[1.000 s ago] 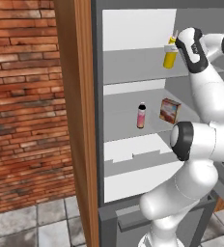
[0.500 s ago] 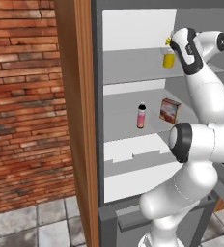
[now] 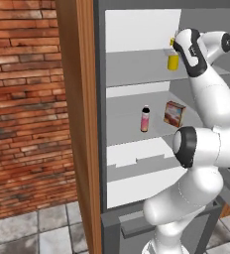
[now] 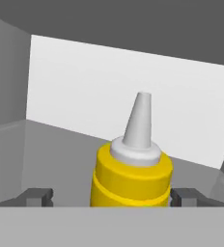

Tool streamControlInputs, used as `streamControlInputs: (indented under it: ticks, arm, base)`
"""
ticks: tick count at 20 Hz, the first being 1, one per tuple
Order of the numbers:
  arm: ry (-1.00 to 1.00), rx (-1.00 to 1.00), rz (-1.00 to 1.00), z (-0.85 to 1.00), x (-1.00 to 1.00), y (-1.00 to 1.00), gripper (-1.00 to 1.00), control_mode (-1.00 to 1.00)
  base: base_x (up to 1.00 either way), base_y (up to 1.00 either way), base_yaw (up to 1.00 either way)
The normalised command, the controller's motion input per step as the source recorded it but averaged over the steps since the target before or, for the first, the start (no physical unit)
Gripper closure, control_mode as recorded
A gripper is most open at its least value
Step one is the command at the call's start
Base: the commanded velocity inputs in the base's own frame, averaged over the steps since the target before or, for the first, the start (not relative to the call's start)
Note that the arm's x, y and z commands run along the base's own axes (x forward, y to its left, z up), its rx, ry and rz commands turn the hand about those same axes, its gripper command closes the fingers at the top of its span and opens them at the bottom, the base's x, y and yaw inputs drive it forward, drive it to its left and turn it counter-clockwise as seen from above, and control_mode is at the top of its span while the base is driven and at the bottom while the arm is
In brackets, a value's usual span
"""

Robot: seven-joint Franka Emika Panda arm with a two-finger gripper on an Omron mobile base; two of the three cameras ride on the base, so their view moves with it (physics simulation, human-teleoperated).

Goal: Place the ketchup and mustard from the counter to the top shelf of the fridge. If the existing items in the fridge are on the top shelf, move them to other shelves.

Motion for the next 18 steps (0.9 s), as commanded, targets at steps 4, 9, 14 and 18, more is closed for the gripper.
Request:
streamControlInputs:
  ticks: [4, 9, 14, 18]
  arm:
    - [-0.07, 0.00, 0.00, 0.12, -0.16, 0.00, -1.00, -1.00]
    - [-0.11, 0.00, -0.01, 0.21, -0.42, 0.00, -1.00, -1.00]
    - [-0.09, 0.00, -0.04, 0.20, -0.73, -0.01, -1.00, -1.00]
    - [-0.08, 0.00, -0.02, 0.13, -1.00, -0.09, -1.00, -1.00]
  base:
    - [0.00, 0.00, 0.00]
    - [0.00, 0.00, 0.00]
    - [0.00, 0.00, 0.00]
    - [0.00, 0.00, 0.00]
